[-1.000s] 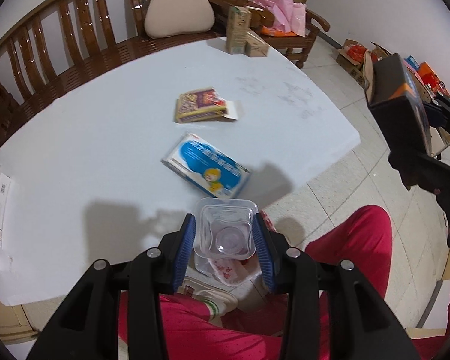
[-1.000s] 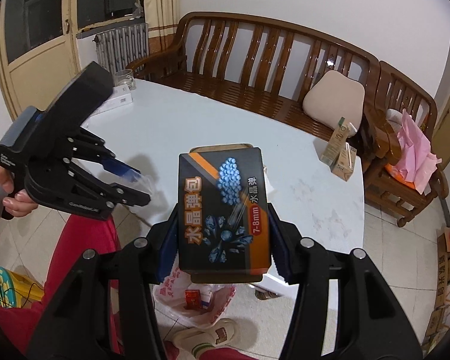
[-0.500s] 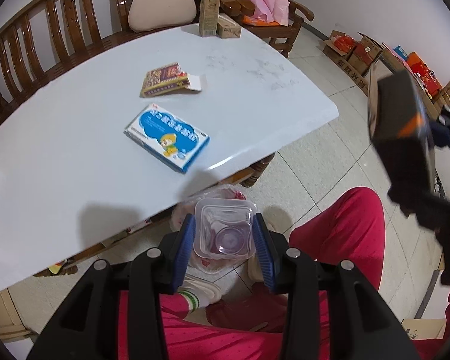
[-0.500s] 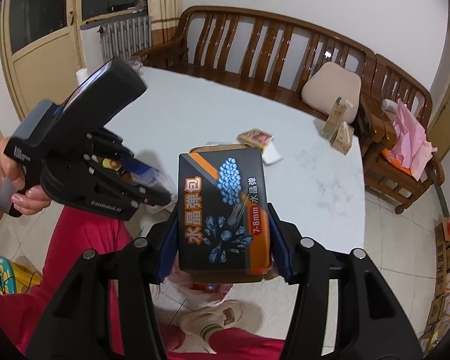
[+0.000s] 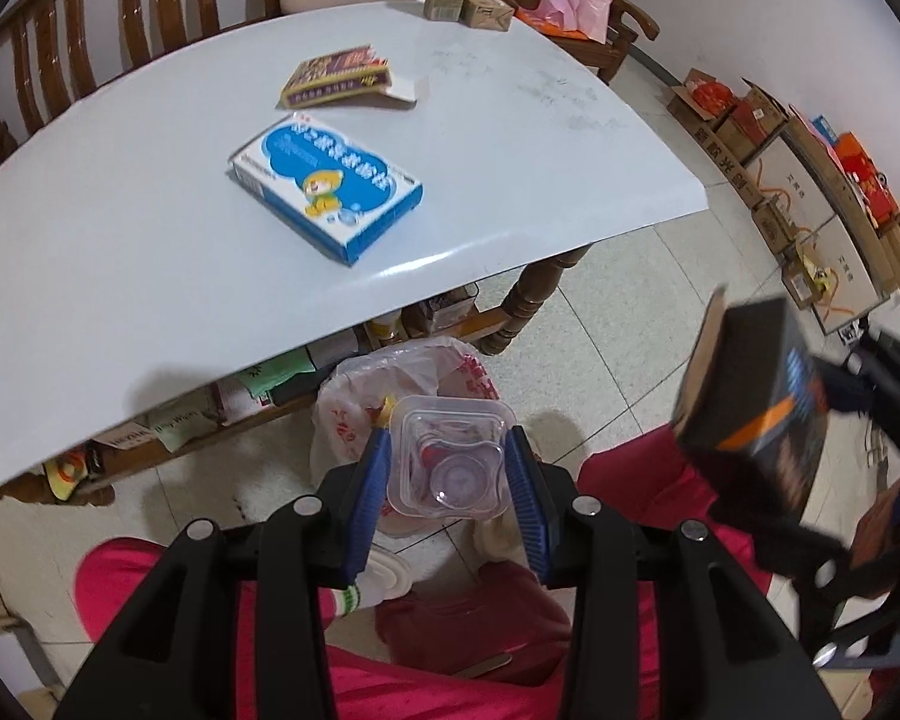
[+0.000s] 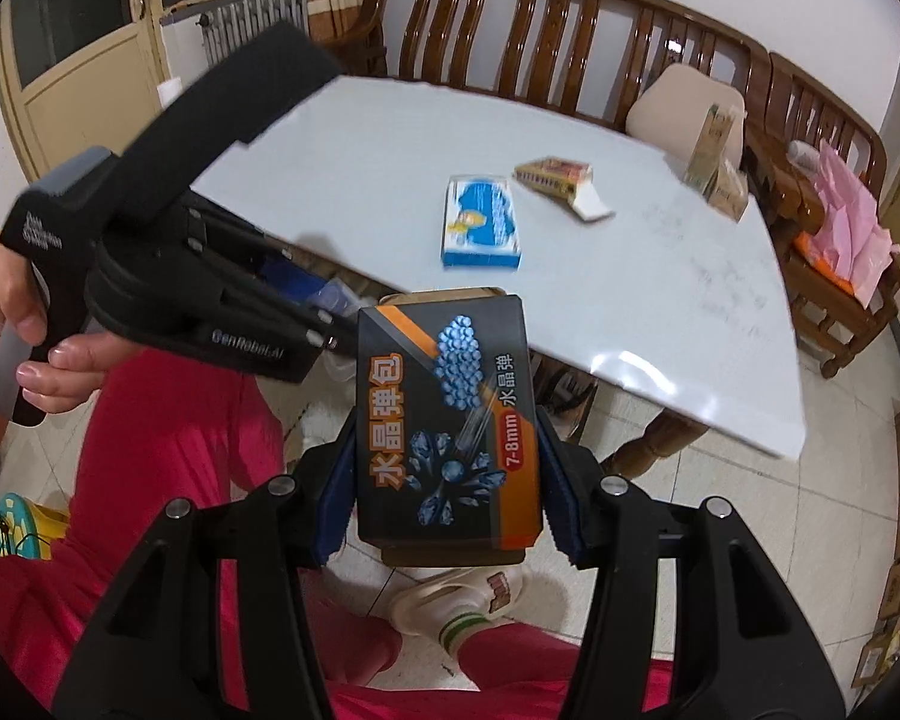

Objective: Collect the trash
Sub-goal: 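Carry the clear tray and black box down over the plastic bag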

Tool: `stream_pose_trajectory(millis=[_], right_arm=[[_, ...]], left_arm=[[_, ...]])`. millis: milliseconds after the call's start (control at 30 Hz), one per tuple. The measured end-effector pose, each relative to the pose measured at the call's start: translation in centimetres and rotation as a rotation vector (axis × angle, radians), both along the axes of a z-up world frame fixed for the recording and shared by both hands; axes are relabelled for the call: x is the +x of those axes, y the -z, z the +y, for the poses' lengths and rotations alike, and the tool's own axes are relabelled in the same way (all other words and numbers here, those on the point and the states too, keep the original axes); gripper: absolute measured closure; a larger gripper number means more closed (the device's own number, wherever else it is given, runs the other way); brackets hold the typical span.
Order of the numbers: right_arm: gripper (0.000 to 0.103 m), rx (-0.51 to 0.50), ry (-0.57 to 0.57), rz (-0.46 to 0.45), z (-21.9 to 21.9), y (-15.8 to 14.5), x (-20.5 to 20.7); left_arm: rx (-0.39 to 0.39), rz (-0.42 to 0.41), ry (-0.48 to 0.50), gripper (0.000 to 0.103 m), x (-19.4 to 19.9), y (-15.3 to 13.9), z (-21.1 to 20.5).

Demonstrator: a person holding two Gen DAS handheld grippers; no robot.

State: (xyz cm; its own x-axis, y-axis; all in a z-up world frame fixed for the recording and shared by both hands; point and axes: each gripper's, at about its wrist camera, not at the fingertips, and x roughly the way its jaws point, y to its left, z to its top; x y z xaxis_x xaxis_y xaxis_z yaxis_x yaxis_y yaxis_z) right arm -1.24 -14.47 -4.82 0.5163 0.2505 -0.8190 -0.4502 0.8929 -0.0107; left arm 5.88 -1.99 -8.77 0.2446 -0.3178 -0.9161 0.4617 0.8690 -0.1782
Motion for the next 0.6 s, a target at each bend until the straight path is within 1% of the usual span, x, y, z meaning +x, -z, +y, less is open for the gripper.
stream_pose_trajectory(millis=[233,367,500,600], right_arm=[[0.051,0.009,0.022,0.079,0.2,5.3,-0.3],[0.051,0.014,0.043,0.114,0.3,7.9,-0.1],[0.051,0.011,0.062,0.145,0.2,10.3,0.0],[0.051,0.016,0.077,0.172,0.1,12.1,0.2]], left_arm=[[-0.024,0.063,-0.055,0.064,0.5,4.0,-0.1],[-0.028,0.081,-0.095,0.064,0.6,6.3,0.1],[-0.049,0.126,-0.130,0.064,0.8,8.5,0.3],[-0.030,0.139,-0.149,0.064,0.9,10.1,0.1]])
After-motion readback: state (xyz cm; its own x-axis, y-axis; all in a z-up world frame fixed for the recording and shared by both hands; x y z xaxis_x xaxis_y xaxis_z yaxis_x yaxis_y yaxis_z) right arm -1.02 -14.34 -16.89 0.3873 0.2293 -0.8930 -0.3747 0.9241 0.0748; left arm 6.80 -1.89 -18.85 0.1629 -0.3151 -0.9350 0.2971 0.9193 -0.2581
